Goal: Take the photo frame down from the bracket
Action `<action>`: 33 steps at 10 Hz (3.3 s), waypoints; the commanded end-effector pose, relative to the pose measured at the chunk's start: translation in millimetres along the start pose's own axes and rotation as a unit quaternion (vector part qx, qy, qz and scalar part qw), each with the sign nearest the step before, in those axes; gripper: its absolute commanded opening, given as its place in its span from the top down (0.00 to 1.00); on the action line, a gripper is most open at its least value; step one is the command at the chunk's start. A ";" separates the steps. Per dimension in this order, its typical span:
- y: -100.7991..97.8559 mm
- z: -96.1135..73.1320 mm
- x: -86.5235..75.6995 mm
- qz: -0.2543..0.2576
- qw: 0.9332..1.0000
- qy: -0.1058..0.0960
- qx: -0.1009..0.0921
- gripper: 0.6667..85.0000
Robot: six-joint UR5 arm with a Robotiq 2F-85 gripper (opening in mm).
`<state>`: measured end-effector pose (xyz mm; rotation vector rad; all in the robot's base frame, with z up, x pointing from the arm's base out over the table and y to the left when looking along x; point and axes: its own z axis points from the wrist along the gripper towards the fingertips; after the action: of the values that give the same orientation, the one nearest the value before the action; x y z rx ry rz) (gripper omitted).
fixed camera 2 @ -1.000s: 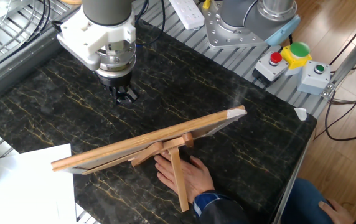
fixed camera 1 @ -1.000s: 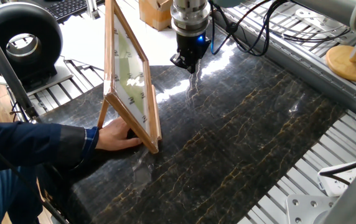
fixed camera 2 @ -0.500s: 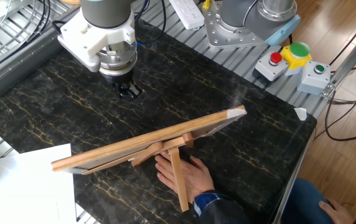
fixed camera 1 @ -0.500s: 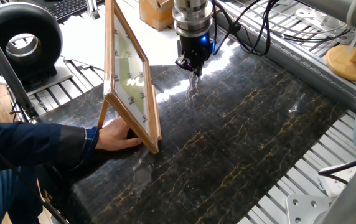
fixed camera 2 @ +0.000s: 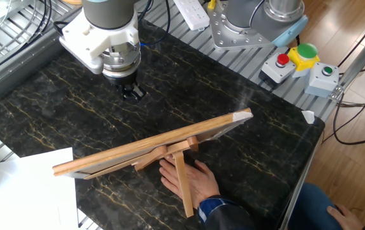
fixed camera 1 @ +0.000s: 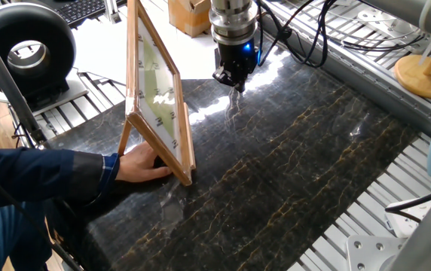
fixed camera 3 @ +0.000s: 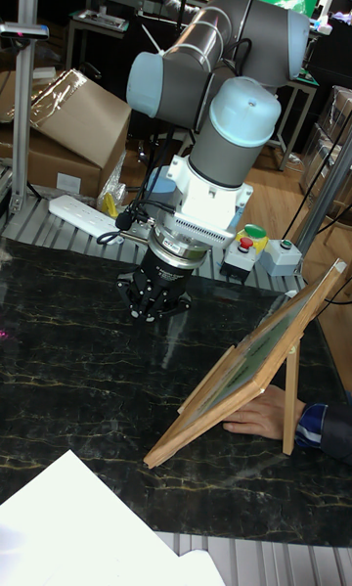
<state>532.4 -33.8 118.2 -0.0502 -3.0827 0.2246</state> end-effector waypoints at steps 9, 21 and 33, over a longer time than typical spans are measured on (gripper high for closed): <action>12.7 -15.6 -85.3 -0.044 0.985 -0.167 -0.019 1.00; 54.8 -149.5 -30.3 0.064 0.996 -0.043 -0.042 1.00; 44.8 -184.9 -44.7 0.009 0.997 -0.068 -0.026 1.00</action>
<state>599.7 31.3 272.4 -0.0819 -3.2755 0.1757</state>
